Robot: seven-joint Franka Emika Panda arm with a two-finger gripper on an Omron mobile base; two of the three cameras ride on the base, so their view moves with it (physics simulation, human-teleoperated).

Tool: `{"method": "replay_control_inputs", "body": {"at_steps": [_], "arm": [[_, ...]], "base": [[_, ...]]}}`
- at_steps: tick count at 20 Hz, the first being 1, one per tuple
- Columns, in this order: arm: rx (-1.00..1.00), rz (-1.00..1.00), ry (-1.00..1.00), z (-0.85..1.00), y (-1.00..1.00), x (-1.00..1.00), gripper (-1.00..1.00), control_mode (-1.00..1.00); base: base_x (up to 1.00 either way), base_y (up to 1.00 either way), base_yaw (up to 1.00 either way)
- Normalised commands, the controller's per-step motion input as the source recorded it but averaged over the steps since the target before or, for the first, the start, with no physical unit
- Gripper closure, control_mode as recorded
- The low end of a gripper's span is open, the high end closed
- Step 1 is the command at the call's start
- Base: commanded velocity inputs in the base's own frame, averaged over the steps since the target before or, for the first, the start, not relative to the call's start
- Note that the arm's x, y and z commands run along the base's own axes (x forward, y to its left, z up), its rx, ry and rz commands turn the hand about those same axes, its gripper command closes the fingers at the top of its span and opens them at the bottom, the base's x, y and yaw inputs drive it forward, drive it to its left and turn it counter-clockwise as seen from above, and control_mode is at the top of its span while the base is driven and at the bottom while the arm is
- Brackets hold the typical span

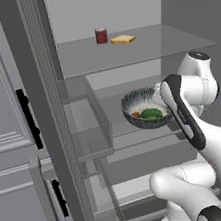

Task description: Pick the chicken drumstick and broccoli from their plates and place them in the bowl. Then put the bowl in the fridge.

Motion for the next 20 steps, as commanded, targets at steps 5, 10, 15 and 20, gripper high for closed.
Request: {"method": "replay_control_inputs", "body": {"at_steps": [5, 10, 15, 20], "arm": [[0.0, -0.01, -0.05, -0.19, 0.06, 0.0, 1.0, -1.0], [0.01, -0.19, -0.14, -0.42, 0.12, 0.0, 1.0, -1.0], [0.08, -0.22, -0.04, -0.35, 0.01, 0.55, 1.0, -1.0], [0.06, -0.14, 0.0, -0.01, 0.0, 0.95, 1.0, -1.0]], "base": [[0.0, 0.0, 0.0], [0.0, 0.0, 0.0], [0.0, 0.0, 0.0], [0.0, 0.0, 0.0]]}}
